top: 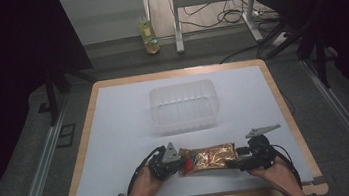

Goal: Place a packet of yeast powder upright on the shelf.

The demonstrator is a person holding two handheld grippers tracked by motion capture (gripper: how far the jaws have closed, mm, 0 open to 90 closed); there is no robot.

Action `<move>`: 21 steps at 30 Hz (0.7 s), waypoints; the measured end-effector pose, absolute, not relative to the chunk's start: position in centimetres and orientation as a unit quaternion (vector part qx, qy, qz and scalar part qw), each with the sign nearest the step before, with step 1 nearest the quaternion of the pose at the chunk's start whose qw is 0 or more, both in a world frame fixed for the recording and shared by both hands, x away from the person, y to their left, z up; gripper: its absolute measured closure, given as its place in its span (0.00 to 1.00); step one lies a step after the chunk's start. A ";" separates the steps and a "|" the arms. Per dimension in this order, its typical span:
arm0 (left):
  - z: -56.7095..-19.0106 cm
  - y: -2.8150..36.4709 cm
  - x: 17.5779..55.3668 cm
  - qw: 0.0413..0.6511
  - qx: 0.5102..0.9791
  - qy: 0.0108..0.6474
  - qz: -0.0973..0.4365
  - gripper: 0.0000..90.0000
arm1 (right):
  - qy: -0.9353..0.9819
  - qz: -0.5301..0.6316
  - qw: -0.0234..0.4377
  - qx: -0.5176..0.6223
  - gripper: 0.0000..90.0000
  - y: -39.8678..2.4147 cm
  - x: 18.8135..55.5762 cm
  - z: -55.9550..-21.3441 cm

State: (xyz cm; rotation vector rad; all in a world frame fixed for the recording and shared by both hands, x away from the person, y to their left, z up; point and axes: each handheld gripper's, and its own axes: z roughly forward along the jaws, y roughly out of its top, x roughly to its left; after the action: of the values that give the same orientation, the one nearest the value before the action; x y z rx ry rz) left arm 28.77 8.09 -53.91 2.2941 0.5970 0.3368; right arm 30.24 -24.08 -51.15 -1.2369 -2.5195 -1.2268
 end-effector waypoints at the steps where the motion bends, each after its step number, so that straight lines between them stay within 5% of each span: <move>1: -53.9 8.1 28.8 0.365 0.892 0.232 0.131 1.00 | -0.821 -0.403 0.043 -0.401 0.24 -23.9 30.3 -51.2; 9: -54.0 8.2 28.8 0.371 0.890 0.234 0.128 1.00 | -0.810 -0.412 0.090 -0.408 0.35 -22.8 31.1 -51.6; 21: -54.1 8.1 28.7 0.376 0.887 0.233 0.131 1.00 | -0.781 -0.450 0.102 -0.420 0.59 -22.5 31.3 -50.2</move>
State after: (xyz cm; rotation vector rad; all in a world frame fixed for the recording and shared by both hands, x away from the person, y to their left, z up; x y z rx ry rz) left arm 28.74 8.14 -54.10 2.2702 0.5966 0.3348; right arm 31.33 -22.49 -50.24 -1.2411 -2.3069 -1.3297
